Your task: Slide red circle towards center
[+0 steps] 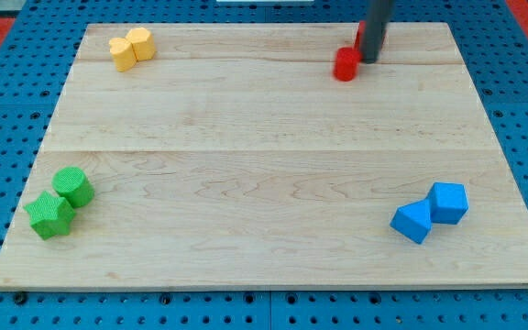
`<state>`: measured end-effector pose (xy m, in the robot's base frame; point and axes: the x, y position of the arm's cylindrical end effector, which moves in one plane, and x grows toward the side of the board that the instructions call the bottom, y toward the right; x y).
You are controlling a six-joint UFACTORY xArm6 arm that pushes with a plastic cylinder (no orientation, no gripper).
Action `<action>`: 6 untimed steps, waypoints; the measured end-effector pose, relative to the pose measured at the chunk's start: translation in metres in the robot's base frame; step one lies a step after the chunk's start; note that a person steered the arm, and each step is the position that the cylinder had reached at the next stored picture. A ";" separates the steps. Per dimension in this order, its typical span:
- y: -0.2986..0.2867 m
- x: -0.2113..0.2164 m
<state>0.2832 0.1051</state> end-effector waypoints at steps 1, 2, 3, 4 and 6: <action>-0.071 0.013; -0.119 0.021; -0.154 0.000; -0.162 0.056; -0.114 0.032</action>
